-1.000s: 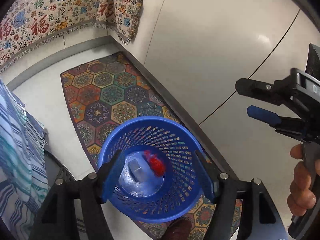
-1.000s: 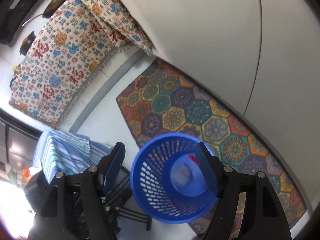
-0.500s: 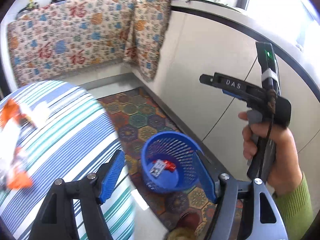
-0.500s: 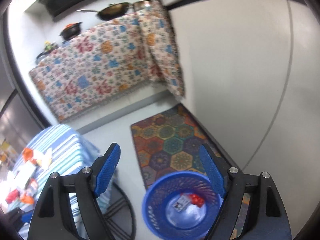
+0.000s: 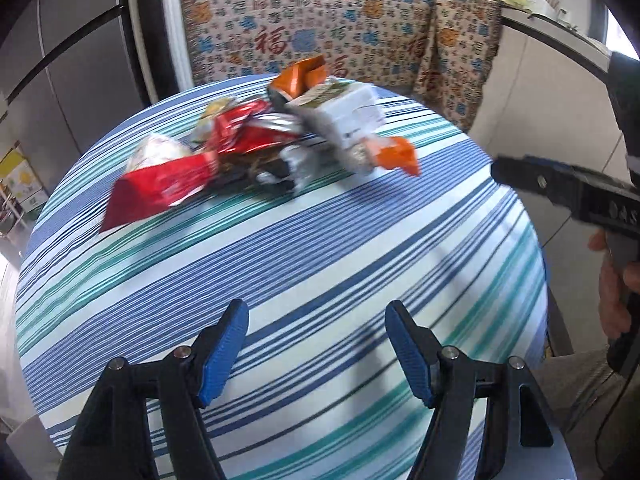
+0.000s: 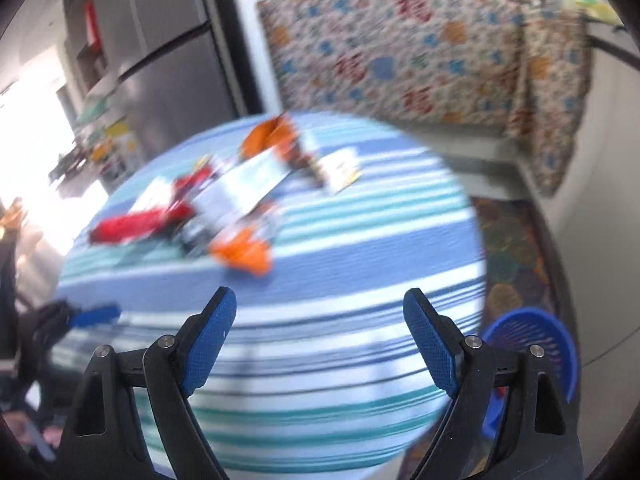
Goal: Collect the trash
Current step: 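Return both tools to the table above the remaining trash, then grasp the red snack wrapper with the left tool while the right grasps the orange-white bag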
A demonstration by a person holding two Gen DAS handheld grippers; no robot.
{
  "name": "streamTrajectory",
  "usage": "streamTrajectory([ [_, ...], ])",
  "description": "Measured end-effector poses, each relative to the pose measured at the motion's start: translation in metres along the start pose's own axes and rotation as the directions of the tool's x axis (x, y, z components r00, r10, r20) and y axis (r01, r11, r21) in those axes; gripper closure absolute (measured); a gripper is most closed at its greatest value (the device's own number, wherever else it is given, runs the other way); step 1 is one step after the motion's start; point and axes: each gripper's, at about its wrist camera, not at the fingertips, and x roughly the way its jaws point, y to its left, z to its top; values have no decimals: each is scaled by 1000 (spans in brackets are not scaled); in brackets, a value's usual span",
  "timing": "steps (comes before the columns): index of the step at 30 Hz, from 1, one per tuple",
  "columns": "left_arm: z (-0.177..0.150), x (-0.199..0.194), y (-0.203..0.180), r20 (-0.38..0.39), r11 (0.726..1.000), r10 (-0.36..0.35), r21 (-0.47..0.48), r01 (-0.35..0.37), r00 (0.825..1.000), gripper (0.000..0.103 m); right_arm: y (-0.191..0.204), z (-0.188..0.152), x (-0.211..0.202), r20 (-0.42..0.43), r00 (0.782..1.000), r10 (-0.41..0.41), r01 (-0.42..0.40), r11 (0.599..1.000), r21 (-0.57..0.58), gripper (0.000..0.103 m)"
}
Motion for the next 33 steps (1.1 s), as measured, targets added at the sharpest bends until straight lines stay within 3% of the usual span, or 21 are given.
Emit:
streamTrajectory([
  [6,-7,12,47,-34,994,66,-87,-68,997,31,48,-21,38,-101,995,-23,15,997,-79,16],
  [10,-10,17,59,-29,990,99,-97,-101,995,14,59,-26,57,-136,989,-57,43,994,-103,16],
  [16,-11,19,61,-13,989,110,-99,-110,994,3,68,-26,69,-129,986,-103,86,988,-129,3],
  [24,-5,23,63,-15,989,109,-97,-110,994,0,69,-20,78,-123,986,-112,96,987,-130,0],
  [28,-6,19,68,-22,993,73,-90,-75,997,1,68,-19,79,-119,987,-110,95,987,-130,0],
  [33,9,-16,94,97,984,-38,-168,54,995,1,68,-18,80,-119,987,-110,94,987,-131,0],
])
